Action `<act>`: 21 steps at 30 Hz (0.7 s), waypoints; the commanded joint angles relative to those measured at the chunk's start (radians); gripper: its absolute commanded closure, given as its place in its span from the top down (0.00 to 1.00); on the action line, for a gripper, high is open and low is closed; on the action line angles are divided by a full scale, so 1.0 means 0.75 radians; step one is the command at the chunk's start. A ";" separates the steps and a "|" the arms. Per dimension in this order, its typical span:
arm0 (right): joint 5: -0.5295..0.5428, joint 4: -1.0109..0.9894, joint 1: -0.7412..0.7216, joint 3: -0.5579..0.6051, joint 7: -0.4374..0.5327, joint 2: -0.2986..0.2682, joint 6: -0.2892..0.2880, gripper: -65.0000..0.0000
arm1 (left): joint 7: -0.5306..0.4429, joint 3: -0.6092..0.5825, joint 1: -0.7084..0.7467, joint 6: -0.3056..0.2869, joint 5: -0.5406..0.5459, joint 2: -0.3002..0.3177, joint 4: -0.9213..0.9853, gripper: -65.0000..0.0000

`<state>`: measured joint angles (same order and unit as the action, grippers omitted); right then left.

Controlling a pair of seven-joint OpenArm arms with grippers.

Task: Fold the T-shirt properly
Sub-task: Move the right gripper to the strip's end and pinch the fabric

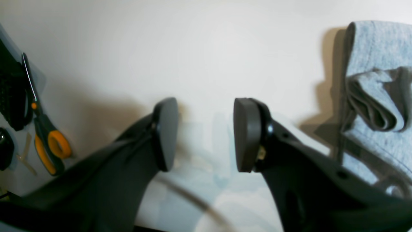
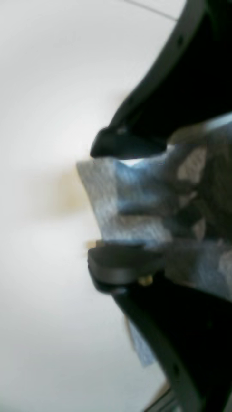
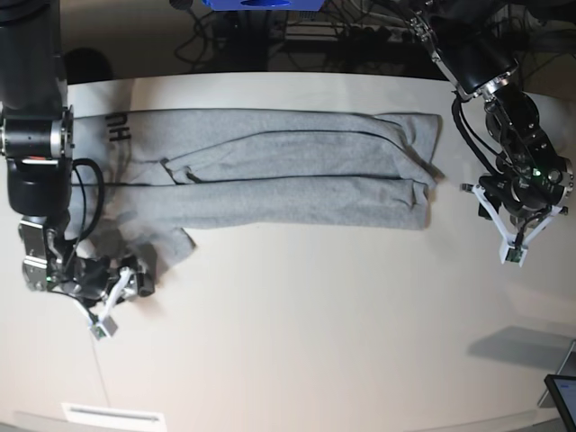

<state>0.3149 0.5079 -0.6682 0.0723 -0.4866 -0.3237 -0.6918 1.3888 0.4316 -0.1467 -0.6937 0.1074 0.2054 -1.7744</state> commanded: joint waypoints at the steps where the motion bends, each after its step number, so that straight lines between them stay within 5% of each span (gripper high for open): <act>1: -0.002 0.015 -0.027 -0.005 -0.009 -0.022 -0.008 0.48 | -0.016 0.002 -0.024 -0.006 -0.001 0.020 -0.025 0.42; 6: -0.002 0.015 -0.014 -0.005 -0.017 -0.020 -0.008 0.01 | -0.016 0.000 -0.022 -0.006 -0.001 0.020 -0.025 0.42; 16: 0.003 0.054 -0.010 -0.009 -0.121 -0.034 -0.008 0.01 | -0.016 -0.012 -0.024 -0.006 -0.001 0.018 -0.016 0.42; 21: 0.005 0.404 0.117 -0.073 -0.277 -0.034 -0.008 0.01 | -0.016 -0.012 -0.028 -0.006 -0.001 0.016 -0.016 0.42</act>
<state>0.3038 0.7982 -0.5426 0.0238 -0.7189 -0.3294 -0.6918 1.3876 0.4225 -0.1490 -0.6933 0.1081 0.2047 -1.7714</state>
